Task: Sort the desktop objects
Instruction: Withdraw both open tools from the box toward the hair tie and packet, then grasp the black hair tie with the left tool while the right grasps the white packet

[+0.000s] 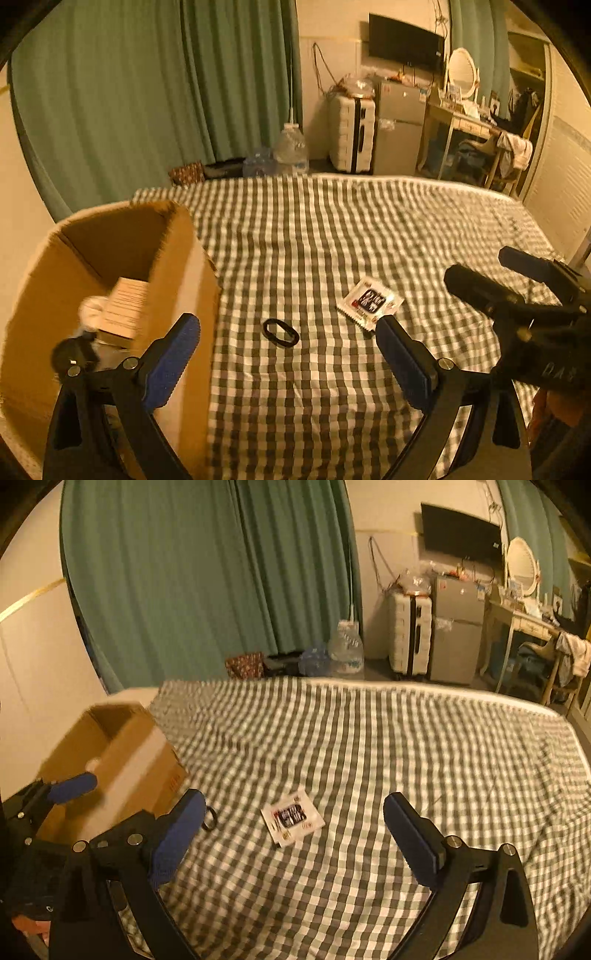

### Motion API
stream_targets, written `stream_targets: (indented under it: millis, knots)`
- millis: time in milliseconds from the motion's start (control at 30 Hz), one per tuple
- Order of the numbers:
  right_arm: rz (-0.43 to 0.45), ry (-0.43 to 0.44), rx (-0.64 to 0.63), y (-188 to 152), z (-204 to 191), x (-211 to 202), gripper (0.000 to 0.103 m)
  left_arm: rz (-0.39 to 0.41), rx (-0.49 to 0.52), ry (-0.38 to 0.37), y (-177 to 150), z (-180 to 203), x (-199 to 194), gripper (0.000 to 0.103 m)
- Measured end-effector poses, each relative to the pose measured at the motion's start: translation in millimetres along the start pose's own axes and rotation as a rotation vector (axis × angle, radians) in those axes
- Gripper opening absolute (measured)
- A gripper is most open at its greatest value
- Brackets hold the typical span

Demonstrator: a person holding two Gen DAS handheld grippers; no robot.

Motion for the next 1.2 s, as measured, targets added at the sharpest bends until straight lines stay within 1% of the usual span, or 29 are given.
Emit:
stream_targets:
  millis: [100,200,333,633,833,900,967,1033,1067,1133,1167,1200]
  knots:
    - [-0.043,-0.002,0.0,-10.7,5.2,24.0,0.097,-0.042,0.002,0.003,-7.0,1.3,27.8,0.093]
    - [-0.072,0.003,-0.022,-19.7,3.5,42.0,0.097,-0.07,0.005,0.002,-13.1,2.5,47.9,0.093]
    - [-0.076,0.023,-0.035,-21.0,0.6,52.8,0.097,-0.084,0.011,0.015,-16.1,3.3,67.2,0.093]
    - [-0.1,-0.007,-0.042,-25.5,5.8,81.2,0.097,-0.128,0.003,0.026,-31.1,-2.5,112.8,0.093]
    - [-0.149,-0.001,-0.074,-25.8,-1.2,113.1,0.097,-0.164,0.0,0.027,-43.5,-6.0,137.5,0.093]
    - [-0.169,0.008,-0.071,-26.3,-3.2,125.6,0.097,-0.156,-0.008,0.017,-47.1,-9.4,138.7,0.093]
    - [-0.19,-0.006,-0.078,-30.0,-2.5,138.8,0.097,-0.152,0.005,0.024,-48.5,-8.9,140.2,0.093]
    - [-0.199,-0.003,-0.062,-32.5,-0.2,145.4,0.097,-0.148,0.008,0.021,-49.0,-9.4,142.4,0.093]
    - [-0.199,-0.005,-0.056,-33.2,0.0,146.0,0.096,-0.148,0.006,0.011,-48.7,-10.1,142.4,0.091]
    - [-0.202,-0.031,-0.061,-34.0,-0.2,143.6,0.076,-0.148,0.014,-0.009,-47.8,-8.8,141.4,0.085]
    - [-0.205,-0.062,-0.075,-35.3,0.3,142.8,0.053,-0.146,0.022,-0.017,-48.6,-7.0,140.8,0.077]
    - [-0.206,-0.064,-0.081,-34.6,1.5,142.6,0.05,-0.143,0.038,-0.022,-46.1,-1.3,139.7,0.067]
Point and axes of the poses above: each gripper's, at about its wrist camera, not at the fingertips, and x roughly the way its jaws point, z to its right, y to its top, the point moved 5 cm from there along x, roughly the way its jaws point, and after that the axes turned 8 degrees about -z, right-handed, at the moved point
